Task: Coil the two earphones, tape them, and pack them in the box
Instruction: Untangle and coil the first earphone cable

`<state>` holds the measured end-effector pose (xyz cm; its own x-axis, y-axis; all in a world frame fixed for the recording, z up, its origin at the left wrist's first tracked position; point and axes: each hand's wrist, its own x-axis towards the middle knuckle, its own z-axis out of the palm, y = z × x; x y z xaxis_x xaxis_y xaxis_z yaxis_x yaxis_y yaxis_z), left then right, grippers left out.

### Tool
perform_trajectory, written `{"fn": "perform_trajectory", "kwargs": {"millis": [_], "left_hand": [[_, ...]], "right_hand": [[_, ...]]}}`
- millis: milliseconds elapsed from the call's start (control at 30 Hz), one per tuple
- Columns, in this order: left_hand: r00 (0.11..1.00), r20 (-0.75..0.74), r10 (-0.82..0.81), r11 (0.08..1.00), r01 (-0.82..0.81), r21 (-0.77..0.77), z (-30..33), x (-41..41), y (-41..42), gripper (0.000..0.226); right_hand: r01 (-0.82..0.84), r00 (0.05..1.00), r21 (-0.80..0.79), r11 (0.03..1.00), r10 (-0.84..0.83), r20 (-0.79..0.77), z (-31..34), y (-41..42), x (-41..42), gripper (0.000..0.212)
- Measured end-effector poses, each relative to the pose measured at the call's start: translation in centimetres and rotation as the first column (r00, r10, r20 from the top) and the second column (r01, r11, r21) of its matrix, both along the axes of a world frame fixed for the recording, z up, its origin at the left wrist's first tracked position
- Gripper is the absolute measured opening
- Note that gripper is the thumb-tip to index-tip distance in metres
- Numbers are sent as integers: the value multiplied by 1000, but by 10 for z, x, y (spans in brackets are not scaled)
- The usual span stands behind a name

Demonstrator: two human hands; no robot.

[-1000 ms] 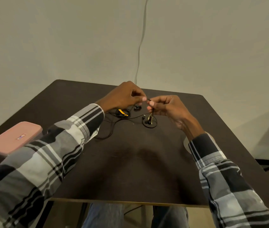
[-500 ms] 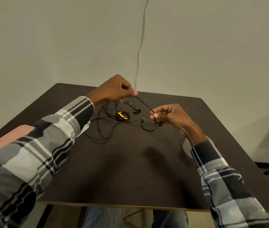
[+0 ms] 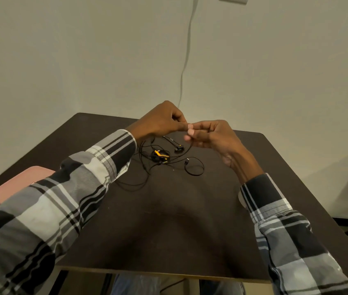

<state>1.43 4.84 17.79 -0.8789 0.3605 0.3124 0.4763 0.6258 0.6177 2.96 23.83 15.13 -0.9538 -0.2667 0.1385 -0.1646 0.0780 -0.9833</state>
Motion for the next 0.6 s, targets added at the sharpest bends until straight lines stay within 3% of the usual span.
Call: {"fn": "perform_trajectory", "kwargs": {"millis": [133,433,600], "left_hand": [[997,72,-1,997,-5,81,7,7,-15,33],[992,108,60,989,-74,130,16,8,-55,29],[992,109,59,987,-75,141,15,11,-48,27]], "right_hand": [[54,998,-10,999,-54,-23,1,6,1,13],[96,995,1,995,-96,20,-12,31,3,15],[36,999,214,976,-41,15,-16,32,4,17]]}}
